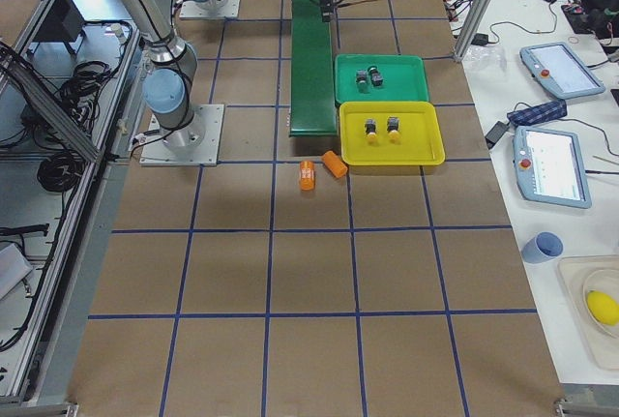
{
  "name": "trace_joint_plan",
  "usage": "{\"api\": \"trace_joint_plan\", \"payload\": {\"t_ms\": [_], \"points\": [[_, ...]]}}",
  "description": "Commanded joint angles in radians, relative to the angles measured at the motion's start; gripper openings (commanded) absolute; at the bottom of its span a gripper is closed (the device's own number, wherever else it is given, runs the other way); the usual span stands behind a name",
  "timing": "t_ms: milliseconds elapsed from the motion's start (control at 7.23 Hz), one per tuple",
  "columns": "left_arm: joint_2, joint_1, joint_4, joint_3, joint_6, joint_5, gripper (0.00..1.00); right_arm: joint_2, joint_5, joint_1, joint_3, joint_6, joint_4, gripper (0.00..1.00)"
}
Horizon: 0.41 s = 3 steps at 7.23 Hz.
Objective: Sort buttons by color to trays
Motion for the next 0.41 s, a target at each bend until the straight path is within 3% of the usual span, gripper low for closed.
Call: {"api": "trace_joint_plan", "payload": {"t_ms": [0,277], "points": [[0.005,0.005,-0.009,-0.003,0.007,0.008,1.0,0.001,-0.002,0.0,0.0,-0.001,0.001,1.0],[0.011,0.006,-0.009,-0.007,0.009,0.008,1.0,0.001,-0.003,0.0,0.0,-0.001,0.001,1.0]]}}
